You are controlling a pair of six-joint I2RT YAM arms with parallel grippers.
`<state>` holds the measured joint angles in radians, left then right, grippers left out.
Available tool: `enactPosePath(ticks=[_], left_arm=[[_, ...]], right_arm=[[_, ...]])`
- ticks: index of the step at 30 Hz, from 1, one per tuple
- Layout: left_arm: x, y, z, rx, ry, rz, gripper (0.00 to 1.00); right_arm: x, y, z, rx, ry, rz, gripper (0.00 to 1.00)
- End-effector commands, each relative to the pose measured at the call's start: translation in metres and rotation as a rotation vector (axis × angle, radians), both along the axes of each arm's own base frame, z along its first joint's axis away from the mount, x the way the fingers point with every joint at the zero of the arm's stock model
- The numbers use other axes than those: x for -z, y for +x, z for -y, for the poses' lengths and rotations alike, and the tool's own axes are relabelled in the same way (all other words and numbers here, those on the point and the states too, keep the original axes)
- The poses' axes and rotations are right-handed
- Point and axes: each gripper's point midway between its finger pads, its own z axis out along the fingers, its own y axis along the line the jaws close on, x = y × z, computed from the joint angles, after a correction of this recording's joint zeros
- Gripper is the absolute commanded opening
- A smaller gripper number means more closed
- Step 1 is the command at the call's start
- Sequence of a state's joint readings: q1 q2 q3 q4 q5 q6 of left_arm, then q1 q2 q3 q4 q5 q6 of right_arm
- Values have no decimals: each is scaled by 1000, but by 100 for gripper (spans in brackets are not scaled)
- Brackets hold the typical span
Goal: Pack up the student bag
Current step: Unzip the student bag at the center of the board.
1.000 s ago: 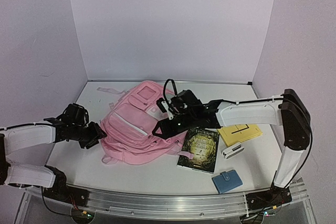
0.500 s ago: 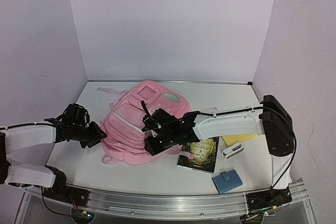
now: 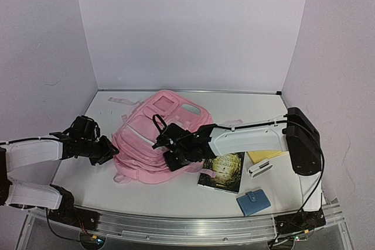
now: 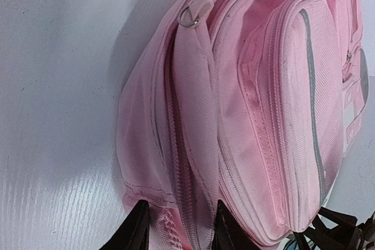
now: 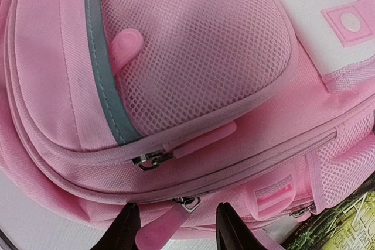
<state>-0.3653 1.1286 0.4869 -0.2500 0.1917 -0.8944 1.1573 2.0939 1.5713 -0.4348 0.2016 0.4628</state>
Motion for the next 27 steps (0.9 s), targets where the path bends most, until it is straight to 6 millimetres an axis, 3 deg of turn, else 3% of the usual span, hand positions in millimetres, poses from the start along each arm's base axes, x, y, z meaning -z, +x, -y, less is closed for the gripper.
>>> enactPosePath(ticks=[1, 8, 10, 12, 17, 27], left_arm=[[-5, 5, 4, 5, -30, 27, 34], [-4, 5, 7, 15, -45, 30, 28], [-5, 5, 8, 20, -53, 36, 26], [-8, 6, 10, 25, -67, 51, 22], [-13, 9, 18, 28, -127, 86, 1], [-24, 20, 15, -24, -141, 141, 0]], right_arm=[[-3, 3, -13, -30, -19, 45, 36], [-1, 1, -12, -31, -36, 50, 5], [-5, 0, -12, -26, -21, 40, 0], [-10, -3, -14, -20, 7, 23, 0], [-28, -17, -28, -27, 121, -63, 0], [-70, -47, -77, -104, 401, -189, 0]])
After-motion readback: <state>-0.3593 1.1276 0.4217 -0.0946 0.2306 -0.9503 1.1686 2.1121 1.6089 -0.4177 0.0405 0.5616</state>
